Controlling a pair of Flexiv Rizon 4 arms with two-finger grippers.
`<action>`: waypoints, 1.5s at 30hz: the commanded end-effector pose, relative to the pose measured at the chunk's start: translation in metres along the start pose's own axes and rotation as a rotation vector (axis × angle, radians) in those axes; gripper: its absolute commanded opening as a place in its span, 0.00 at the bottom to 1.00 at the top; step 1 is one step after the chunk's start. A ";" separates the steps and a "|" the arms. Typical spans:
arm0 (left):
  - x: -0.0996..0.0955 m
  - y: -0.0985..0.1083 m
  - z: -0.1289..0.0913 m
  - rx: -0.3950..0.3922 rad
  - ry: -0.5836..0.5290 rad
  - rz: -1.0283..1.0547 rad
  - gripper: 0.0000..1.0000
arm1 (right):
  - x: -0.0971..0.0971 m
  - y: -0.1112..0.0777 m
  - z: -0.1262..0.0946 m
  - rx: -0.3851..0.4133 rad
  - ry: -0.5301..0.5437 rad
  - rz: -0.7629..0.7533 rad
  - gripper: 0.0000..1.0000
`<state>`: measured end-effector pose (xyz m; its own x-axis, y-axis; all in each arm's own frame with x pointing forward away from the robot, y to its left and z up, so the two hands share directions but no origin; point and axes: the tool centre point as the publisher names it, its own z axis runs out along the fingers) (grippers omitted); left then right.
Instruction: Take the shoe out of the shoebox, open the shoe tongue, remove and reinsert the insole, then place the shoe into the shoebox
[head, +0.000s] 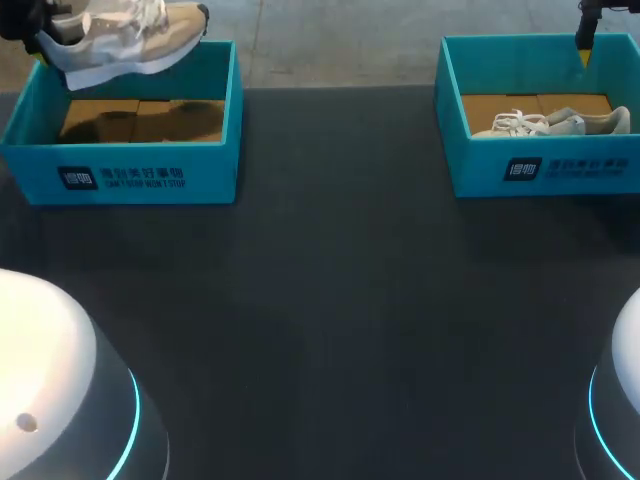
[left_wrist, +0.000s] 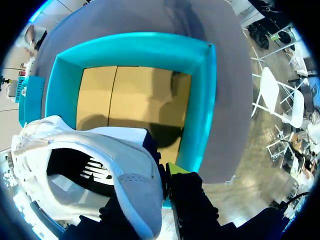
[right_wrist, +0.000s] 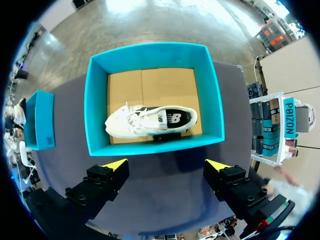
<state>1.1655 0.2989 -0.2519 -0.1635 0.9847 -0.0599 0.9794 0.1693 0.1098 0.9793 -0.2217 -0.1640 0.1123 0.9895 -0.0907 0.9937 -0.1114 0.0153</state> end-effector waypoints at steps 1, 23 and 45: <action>0.006 -0.030 -0.039 -0.081 0.006 -0.018 0.00 | 0.000 -0.001 0.000 -0.001 -0.001 0.001 1.00; -0.009 -0.194 -0.146 -0.142 -0.001 -0.103 0.00 | 0.000 -0.001 0.000 -0.001 -0.001 0.001 1.00; -0.092 -0.407 -0.139 -0.184 0.010 0.061 0.00 | 0.000 -0.001 0.000 -0.001 -0.001 0.001 1.00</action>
<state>0.8169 0.1599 -0.1529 -0.1057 0.9931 -0.0498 0.9827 0.0967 -0.1581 0.9793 -0.2217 -0.1640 0.1122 0.9895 -0.0907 0.9937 -0.1113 0.0152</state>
